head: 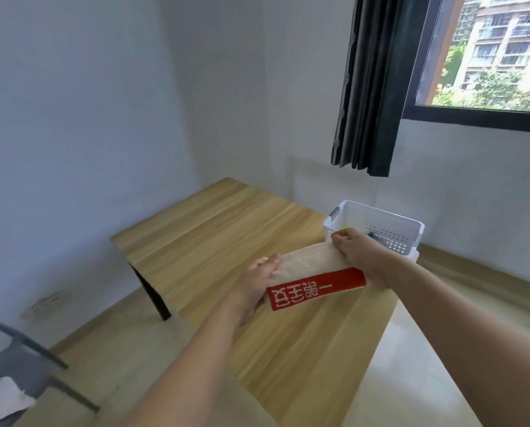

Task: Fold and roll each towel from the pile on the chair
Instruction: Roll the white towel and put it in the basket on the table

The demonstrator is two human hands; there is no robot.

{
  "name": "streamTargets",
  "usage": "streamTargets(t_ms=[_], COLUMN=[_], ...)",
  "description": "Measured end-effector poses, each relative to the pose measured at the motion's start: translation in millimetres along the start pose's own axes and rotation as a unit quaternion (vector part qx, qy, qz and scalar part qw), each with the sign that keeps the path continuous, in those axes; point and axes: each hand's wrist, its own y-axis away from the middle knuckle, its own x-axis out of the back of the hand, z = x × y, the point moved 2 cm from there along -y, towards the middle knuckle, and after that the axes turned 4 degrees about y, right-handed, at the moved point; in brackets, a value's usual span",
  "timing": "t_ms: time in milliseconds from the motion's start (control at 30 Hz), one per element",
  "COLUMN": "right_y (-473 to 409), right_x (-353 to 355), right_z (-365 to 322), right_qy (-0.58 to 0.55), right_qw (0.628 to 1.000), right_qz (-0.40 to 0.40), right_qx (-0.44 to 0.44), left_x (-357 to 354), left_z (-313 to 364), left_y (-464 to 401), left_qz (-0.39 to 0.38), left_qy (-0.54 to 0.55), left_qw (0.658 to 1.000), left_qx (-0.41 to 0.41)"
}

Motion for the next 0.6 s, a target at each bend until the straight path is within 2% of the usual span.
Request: streamTargets(t_ms=[100, 200, 367, 467, 600], right_y=[-28, -63, -115, -145, -184], right_x=[50, 93, 160, 182, 208], right_z=[13, 32, 50, 49, 37], right_qy=[0.008, 0.029, 0.101, 0.151, 0.193], right_qw=[1.000, 0.999, 0.989, 0.977, 0.968], right_qz=[0.008, -0.007, -0.089, -0.126, -0.109], right_qx=[0.014, 0.032, 0.059, 0.077, 0.119], left_x=[-53, -95, -146, -167, -194], left_z=[1, 7, 11, 19, 39], left_y=[-26, -54, -78, -101, -148], left_qz=[-0.012, 0.007, -0.061, -0.019, 0.007], left_qy=[-0.032, -0.059, -0.078, -0.101, -0.122], left_qw=[0.999, 0.998, 0.995, 0.995, 0.992], left_qx=[0.003, -0.024, -0.009, -0.007, -0.018])
